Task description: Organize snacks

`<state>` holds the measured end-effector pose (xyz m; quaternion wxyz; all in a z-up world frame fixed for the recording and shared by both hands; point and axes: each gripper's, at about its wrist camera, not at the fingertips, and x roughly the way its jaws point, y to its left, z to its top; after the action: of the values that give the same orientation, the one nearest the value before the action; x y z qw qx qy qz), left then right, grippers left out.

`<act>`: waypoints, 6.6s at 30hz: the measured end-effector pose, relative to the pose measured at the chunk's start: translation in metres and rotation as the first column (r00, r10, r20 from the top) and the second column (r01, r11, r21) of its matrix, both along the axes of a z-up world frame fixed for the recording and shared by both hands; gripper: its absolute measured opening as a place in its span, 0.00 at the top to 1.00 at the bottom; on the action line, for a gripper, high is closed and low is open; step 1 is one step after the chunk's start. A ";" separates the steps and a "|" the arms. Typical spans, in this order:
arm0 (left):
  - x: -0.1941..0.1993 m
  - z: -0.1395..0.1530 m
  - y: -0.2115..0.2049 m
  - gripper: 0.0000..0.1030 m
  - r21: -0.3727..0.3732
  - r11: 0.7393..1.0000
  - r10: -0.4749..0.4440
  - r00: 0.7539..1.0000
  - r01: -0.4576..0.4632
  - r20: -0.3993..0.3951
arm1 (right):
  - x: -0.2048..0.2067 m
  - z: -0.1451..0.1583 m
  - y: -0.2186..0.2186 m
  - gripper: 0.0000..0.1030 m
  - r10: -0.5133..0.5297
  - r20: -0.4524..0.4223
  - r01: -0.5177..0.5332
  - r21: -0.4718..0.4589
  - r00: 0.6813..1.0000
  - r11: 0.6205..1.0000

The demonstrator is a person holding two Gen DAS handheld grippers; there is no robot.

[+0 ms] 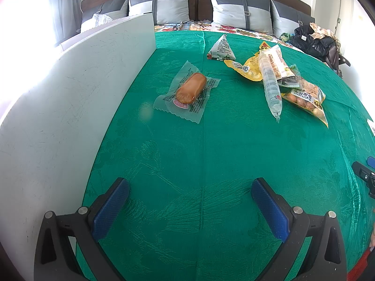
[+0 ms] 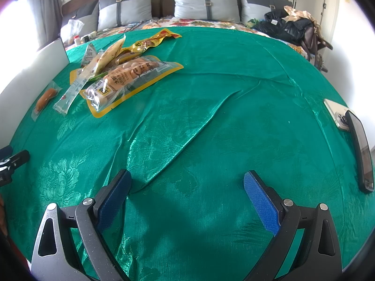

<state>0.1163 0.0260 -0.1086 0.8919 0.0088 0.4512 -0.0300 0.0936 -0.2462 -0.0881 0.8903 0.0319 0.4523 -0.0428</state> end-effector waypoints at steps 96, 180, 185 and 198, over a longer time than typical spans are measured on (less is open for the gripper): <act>0.022 0.007 -0.007 0.00 0.003 0.998 -0.055 0.998 0.055 -0.007 | 0.005 -0.001 0.004 0.04 0.008 -0.003 -0.008 0.001 1.000 1.000; 0.019 0.010 -0.005 0.00 -0.002 0.999 -0.050 0.999 0.050 -0.008 | 0.005 -0.001 0.100 0.14 0.397 -0.018 -0.396 0.018 0.918 0.918; 0.019 0.010 -0.005 0.00 0.001 0.999 -0.050 0.999 0.050 -0.008 | 0.006 -0.002 0.100 0.14 0.397 -0.019 -0.397 0.018 0.917 0.918; 0.031 0.029 0.006 0.62 -0.024 0.991 -0.132 0.976 0.130 -0.173 | 0.006 -0.001 0.099 0.14 0.404 -0.027 -0.403 0.024 0.914 0.915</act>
<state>0.1470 0.0316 -0.0794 0.8450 0.0303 0.5259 -0.0923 0.0999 -0.1473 -0.0894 0.8725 -0.0547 0.4634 0.1453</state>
